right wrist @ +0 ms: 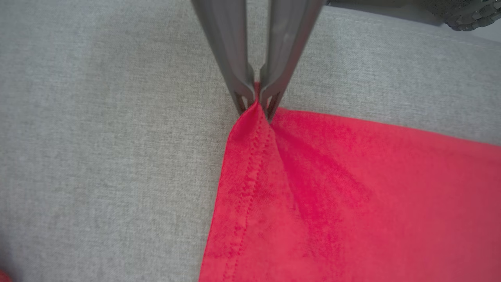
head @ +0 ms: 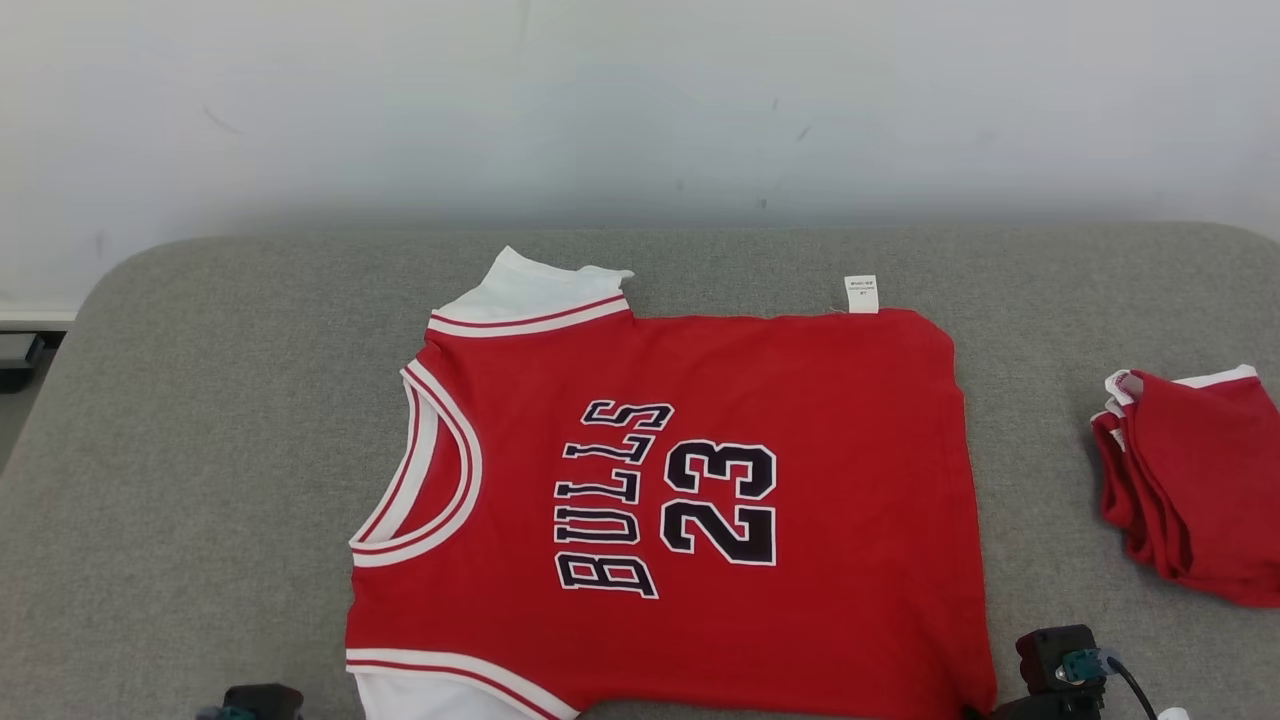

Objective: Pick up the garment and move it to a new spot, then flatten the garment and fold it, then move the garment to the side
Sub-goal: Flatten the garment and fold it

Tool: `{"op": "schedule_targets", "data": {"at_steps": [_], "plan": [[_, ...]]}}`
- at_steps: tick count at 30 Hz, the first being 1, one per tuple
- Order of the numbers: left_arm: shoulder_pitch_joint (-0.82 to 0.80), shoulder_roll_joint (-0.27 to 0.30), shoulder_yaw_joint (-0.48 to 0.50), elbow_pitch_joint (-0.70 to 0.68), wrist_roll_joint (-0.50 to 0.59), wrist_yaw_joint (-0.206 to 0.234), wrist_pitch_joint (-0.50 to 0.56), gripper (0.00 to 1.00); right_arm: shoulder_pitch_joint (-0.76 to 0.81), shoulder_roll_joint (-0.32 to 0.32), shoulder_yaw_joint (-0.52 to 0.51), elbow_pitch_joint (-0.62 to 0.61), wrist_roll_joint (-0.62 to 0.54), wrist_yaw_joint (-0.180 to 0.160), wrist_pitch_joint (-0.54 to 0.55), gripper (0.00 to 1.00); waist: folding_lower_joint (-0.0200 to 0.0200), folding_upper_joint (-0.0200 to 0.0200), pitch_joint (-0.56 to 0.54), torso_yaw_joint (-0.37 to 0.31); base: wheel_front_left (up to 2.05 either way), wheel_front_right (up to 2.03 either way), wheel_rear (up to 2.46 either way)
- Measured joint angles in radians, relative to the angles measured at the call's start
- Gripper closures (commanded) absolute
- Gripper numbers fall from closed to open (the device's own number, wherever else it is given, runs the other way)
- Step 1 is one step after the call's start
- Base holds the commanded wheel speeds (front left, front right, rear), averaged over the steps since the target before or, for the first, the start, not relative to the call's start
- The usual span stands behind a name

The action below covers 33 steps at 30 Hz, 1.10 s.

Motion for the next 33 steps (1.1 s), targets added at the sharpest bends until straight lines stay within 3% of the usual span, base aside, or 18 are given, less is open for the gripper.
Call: {"op": "schedule_targets", "data": {"at_steps": [9, 17, 19, 21, 22, 23, 25, 33], "plan": [[0.006, 0.021, 0.011, -0.008, 0.002, 0.018, 0.0, 0.18, 0.0, -0.002, -0.001, 0.0, 0.0, -0.001, 0.0, 1.0, 0.0, 0.0, 0.002, 0.004, 0.0, 0.0, 0.0], [0.007, 0.012, -0.023, -0.012, 0.005, 0.007, 0.002, 0.23, 0.0, -0.004, 0.0, 0.002, 0.0, -0.001, 0.0, 1.0, 0.0, 0.0, 0.001, 0.005, 0.0, 0.0, 0.0], [0.006, 0.002, -0.029, -0.012, 0.006, 0.002, 0.002, 0.29, -0.001, -0.004, 0.001, 0.002, 0.0, -0.001, 0.001, 1.0, -0.0001, 0.0, 0.001, 0.004, 0.0, 0.0, 0.0], [0.005, -0.002, -0.033, -0.011, 0.006, -0.002, 0.002, 0.5, -0.002, -0.004, 0.002, 0.002, 0.0, -0.001, 0.001, 1.0, -0.0001, 0.0, 0.001, 0.002, 0.0, 0.0, 0.0], [0.005, -0.004, -0.034, -0.01, 0.006, -0.002, 0.003, 0.52, -0.002, -0.004, 0.002, 0.001, 0.0, -0.001, 0.001, 1.0, 0.0, 0.0, 0.001, 0.001, 0.0, 0.0, 0.0], [0.005, -0.006, -0.035, -0.009, 0.006, -0.002, 0.003, 0.62, -0.002, -0.004, 0.002, 0.001, 0.0, -0.001, 0.001, 1.0, 0.0, 0.0, 0.0, 0.0, 0.0, 0.0, 0.0], [0.005, -0.008, -0.035, -0.006, 0.006, -0.009, 0.003, 1.0, -0.003, -0.004, 0.003, 0.001, 0.0, -0.001, 0.001, 1.0, -0.0001, 0.0, 0.0, -0.002, 0.0, 0.0, 0.0], [0.005, -0.011, -0.023, -0.004, 0.006, 0.001, 0.001, 1.0, -0.003, -0.004, 0.001, 0.001, 0.0, -0.001, 0.001, 1.0, 0.0, 0.0, -0.002, -0.006, 0.0, 0.0, 0.0]]}}
